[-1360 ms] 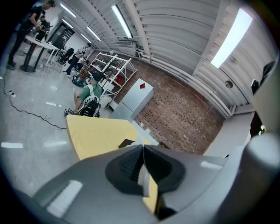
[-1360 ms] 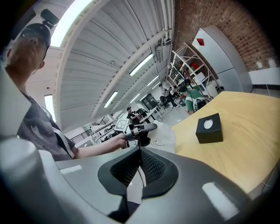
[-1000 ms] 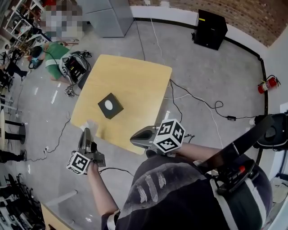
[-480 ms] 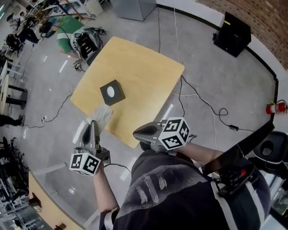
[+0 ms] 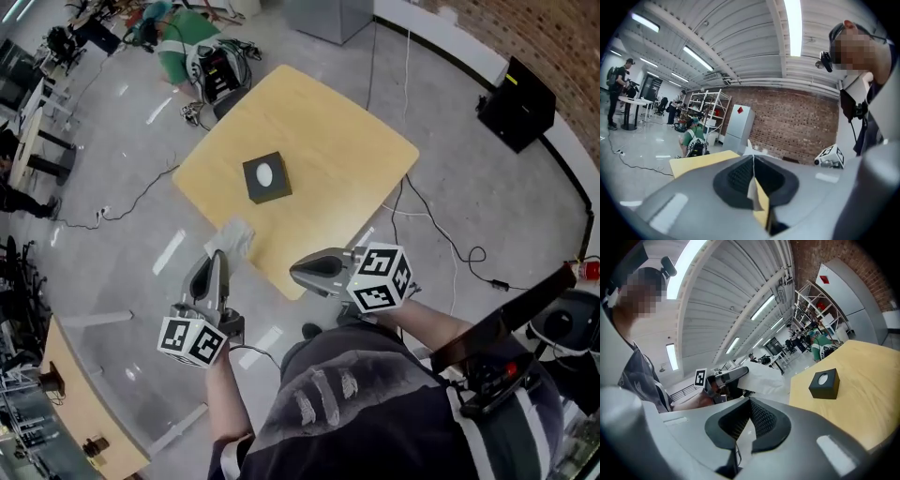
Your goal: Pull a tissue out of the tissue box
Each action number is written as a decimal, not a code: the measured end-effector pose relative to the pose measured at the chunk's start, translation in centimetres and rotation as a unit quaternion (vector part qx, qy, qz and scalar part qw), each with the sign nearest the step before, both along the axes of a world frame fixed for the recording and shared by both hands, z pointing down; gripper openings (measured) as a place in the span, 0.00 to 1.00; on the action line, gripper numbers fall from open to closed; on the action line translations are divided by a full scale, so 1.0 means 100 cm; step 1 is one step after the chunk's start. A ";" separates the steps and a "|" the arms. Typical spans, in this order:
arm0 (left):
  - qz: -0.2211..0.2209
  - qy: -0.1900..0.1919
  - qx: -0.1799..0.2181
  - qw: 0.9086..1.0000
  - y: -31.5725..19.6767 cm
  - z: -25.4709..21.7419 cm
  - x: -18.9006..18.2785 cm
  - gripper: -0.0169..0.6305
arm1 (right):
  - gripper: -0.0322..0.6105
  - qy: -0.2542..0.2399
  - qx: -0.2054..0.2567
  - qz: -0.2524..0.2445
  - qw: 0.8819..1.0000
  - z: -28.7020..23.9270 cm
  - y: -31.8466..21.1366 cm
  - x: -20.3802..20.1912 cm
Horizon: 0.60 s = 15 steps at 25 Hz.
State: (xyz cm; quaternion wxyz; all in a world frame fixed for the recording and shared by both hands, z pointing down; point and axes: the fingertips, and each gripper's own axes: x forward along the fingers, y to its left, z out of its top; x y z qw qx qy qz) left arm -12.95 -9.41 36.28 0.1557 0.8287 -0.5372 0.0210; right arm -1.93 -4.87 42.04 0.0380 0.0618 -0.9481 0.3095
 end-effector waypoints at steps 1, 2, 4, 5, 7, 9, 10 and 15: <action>0.007 0.003 -0.002 1.000 0.005 0.002 -0.001 0.03 | 0.05 0.005 -0.003 0.004 1.000 0.002 0.005 -0.002; 0.015 0.003 -0.003 1.000 0.012 0.002 -0.005 0.03 | 0.05 0.010 -0.006 0.009 1.000 0.004 0.011 -0.007; 0.026 0.002 0.002 1.000 0.025 -0.001 -0.021 0.03 | 0.05 0.016 -0.006 0.014 1.000 0.004 0.022 -0.025; 0.028 0.002 0.009 1.000 0.030 -0.004 -0.030 0.03 | 0.05 0.016 -0.001 0.013 1.000 0.001 0.026 -0.036; 0.030 0.004 0.023 0.999 0.042 -0.012 -0.048 0.03 | 0.05 0.013 0.012 0.005 1.000 -0.006 0.036 -0.058; 0.029 0.007 0.033 0.999 0.056 -0.017 -0.067 0.03 | 0.05 0.010 0.022 -0.002 1.000 -0.014 0.050 -0.080; 0.031 0.008 0.034 0.999 0.064 -0.019 -0.076 0.03 | 0.05 0.011 0.023 -0.003 1.000 -0.017 0.059 -0.091; 0.047 0.020 0.017 0.999 0.114 -0.021 -0.127 0.03 | 0.05 0.017 -0.007 0.005 1.000 -0.019 0.113 -0.146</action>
